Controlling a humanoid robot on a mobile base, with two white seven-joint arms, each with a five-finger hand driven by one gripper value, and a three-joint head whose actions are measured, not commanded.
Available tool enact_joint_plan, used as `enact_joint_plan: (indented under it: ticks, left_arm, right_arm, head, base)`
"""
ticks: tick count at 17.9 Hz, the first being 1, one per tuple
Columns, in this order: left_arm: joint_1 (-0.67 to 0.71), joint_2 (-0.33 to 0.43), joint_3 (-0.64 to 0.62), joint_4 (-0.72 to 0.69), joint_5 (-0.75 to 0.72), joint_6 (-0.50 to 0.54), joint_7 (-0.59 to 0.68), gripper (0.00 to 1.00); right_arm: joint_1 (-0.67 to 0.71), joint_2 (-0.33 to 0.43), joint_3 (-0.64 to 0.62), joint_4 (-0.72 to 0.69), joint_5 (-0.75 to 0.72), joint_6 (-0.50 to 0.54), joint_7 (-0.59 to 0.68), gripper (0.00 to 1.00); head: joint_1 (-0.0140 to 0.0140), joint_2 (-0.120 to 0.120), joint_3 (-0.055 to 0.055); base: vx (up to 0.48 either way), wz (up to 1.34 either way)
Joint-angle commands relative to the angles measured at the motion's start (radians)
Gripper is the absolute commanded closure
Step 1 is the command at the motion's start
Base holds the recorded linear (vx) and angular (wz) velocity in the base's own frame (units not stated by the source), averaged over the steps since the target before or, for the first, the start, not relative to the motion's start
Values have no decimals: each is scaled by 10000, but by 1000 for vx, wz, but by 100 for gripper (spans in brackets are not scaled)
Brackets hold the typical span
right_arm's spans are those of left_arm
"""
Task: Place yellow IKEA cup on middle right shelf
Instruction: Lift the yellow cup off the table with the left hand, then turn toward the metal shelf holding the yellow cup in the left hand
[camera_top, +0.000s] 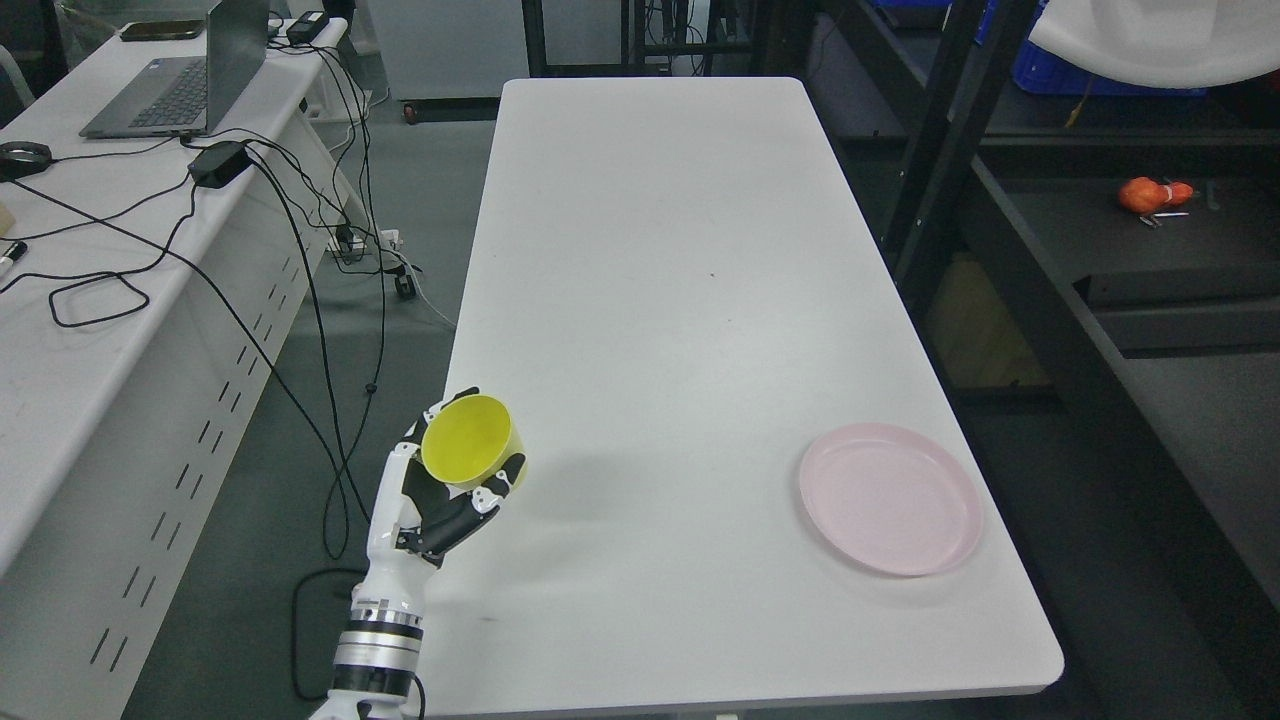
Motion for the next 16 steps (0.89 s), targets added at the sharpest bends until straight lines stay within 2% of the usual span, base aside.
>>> enact_joint_plan:
  ticks: [1, 16]
  left_arm:
    - [176, 173, 321, -1150, 64, -357, -13, 100]
    - [192, 173, 244, -1196, 64, -496, -28, 100]
  right_arm:
    - [140, -175, 169, 1, -245, 8, -8, 1]
    - [140, -175, 169, 1, -245, 8, -8, 1]
  head:
    - [0, 0, 0]
    - [0, 0, 0]
  base:
    - [-167, -9]
    - [-201, -229]
